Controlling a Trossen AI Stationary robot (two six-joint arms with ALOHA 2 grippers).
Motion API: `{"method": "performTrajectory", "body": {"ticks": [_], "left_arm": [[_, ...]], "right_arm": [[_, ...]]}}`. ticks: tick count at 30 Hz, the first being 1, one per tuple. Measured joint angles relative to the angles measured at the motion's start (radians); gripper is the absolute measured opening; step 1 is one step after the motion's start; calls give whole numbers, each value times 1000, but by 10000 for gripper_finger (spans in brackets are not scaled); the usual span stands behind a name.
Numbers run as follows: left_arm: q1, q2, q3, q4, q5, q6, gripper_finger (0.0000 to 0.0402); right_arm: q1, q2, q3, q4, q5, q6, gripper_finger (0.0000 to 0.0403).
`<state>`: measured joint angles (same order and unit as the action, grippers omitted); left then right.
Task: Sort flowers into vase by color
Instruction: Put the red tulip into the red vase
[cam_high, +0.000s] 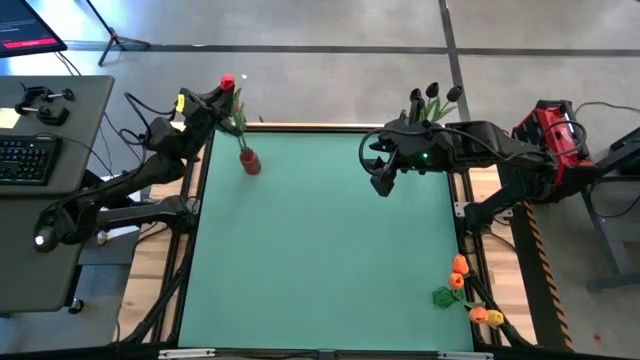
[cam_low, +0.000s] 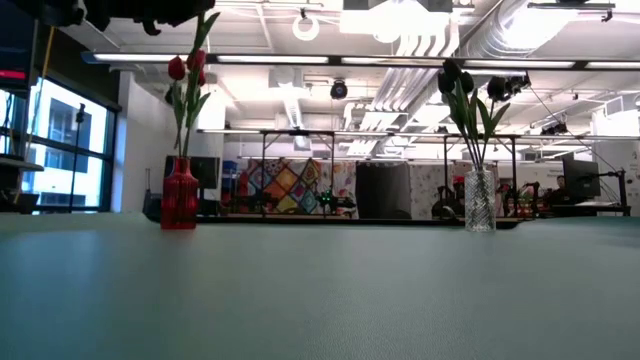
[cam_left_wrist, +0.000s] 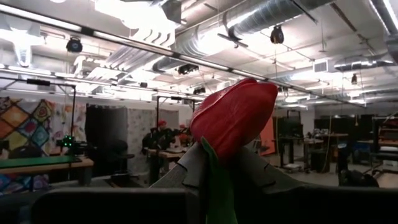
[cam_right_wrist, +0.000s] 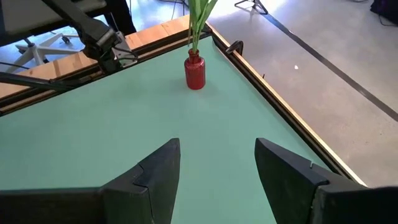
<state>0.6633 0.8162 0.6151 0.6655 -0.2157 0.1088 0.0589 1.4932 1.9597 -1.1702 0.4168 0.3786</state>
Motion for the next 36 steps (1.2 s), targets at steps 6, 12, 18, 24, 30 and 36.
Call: {"method": "performTrajectory", "body": {"ticks": [6,12,18,24,30,36], "left_arm": [[0,30,0,6,5,-35,35],[0,54,0,19,15,-37,35],[0,70,0,10,15,-34,35],[0,76,0,-41,-13,-26,35],[-4,75,0,-84,-25,-61,33],[-4,69,0,-157,-61,-103,16]], "right_arm": [[0,0,0,0,0,-21,197],[0,0,0,-1,0,-40,197],[0,0,0,-9,0,-45,197],[0,0,0,-23,0,-40,197],[0,0,0,-26,-1,-35,197],[0,0,0,-60,-1,-15,197]]}}
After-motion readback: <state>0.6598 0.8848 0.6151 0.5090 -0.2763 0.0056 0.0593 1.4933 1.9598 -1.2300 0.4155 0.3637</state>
